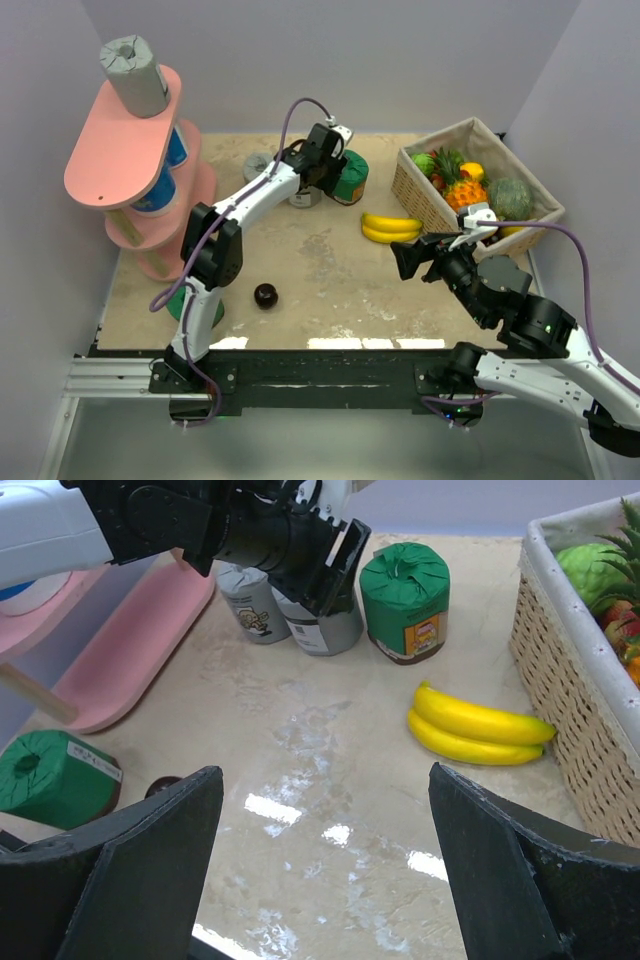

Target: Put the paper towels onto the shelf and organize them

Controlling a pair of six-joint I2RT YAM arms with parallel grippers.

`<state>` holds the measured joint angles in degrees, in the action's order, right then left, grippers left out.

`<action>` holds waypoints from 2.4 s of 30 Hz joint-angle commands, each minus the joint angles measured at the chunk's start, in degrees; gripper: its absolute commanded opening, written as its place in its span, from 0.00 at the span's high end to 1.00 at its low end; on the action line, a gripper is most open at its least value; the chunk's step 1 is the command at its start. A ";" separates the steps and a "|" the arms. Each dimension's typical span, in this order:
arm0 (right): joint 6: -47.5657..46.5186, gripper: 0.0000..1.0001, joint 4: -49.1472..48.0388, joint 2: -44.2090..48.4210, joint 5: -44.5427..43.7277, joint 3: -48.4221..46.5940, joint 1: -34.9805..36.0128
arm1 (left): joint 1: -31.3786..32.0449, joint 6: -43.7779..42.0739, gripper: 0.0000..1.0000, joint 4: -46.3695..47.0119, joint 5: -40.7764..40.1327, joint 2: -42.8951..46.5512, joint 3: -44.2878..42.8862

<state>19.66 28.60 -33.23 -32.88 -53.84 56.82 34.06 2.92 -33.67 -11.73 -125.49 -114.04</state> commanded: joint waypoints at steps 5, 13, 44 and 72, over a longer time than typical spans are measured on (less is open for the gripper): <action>-0.41 0.13 -1.18 0.45 -1.74 0.23 -0.13 | -1.28 -1.16 0.36 2.73 0.04 1.74 -2.33; -0.50 0.13 -1.27 0.36 -1.92 0.23 -0.13 | -1.28 -2.57 0.35 2.73 -4.09 1.30 -2.24; -0.50 0.13 -0.39 0.98 -3.15 -0.12 -0.13 | -1.72 -5.38 0.50 6.78 -5.06 -2.48 3.91; -1.47 0.13 -1.79 -0.51 -3.24 -1.00 -0.13 | 1.71 -1.44 0.65 -7.72 -10.58 20.98 -0.55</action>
<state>18.39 29.06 -32.75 -35.18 -53.84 56.82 35.79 -1.23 -38.92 -18.46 -109.16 -109.56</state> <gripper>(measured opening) 0.873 0.404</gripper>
